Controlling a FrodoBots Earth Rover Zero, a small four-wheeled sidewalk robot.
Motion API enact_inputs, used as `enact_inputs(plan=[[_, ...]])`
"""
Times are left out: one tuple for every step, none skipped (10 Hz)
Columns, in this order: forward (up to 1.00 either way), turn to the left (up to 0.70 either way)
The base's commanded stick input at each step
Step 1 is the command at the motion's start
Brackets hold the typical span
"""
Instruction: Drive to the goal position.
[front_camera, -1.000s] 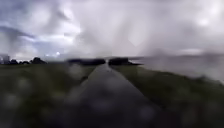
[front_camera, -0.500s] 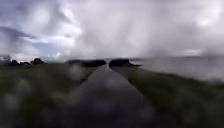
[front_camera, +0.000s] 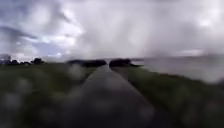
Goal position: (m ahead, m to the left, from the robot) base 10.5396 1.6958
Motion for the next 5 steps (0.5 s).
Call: enact_inputs(plan=[[0.7,0.0],[0.7,0.0],[0.7,0.0],[0.7,0.0],[0.7,0.0]])
